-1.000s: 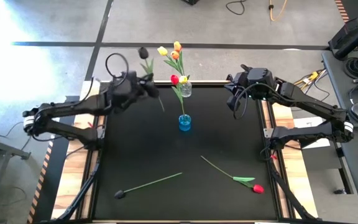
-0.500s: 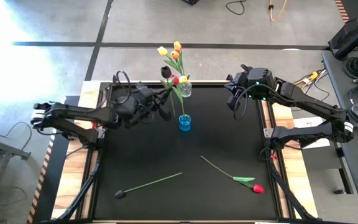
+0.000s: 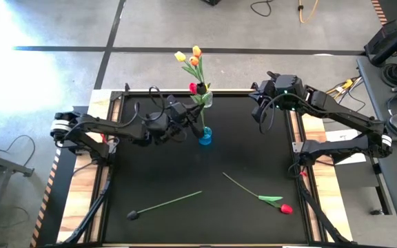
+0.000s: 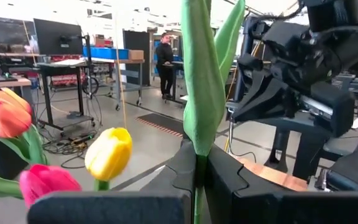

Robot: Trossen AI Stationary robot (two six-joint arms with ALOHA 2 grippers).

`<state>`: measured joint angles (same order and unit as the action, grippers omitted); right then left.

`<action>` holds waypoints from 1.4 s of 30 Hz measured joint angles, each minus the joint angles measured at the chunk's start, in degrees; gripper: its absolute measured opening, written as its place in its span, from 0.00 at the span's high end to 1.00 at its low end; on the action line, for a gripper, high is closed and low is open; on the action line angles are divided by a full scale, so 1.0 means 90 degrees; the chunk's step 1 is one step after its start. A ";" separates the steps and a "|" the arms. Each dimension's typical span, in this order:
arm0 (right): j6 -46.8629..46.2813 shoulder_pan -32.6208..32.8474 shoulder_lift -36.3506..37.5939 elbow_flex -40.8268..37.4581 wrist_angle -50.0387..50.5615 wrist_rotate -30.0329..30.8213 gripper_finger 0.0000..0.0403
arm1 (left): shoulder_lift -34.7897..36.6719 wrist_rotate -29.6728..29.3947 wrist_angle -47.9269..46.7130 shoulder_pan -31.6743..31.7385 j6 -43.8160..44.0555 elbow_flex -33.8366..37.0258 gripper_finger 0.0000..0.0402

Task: Sort flowers into vase by color
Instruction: Put the top black tulip flower into the blue vase

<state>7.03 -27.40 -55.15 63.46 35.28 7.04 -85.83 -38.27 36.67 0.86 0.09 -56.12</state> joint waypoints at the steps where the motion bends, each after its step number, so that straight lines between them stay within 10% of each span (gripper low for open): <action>1: 0.0031 0.0000 0.0001 0.0029 -0.0003 -0.0002 0.98 | -0.0047 0.0020 0.0040 0.0000 0.0029 0.0000 1.00; 25: 0.0200 0.0000 0.0004 0.0306 0.0050 0.0000 0.98 | -0.0342 -0.0004 -0.1025 0.0005 0.0238 0.0002 1.00; 42: 0.0221 0.0000 0.0004 0.0306 0.0050 0.0000 0.98 | -0.0330 -0.0007 -0.1654 0.0005 0.0764 0.0000 0.74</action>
<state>9.02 -27.40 -55.11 66.22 35.73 7.05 -88.79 -38.33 21.79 0.91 6.97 -56.12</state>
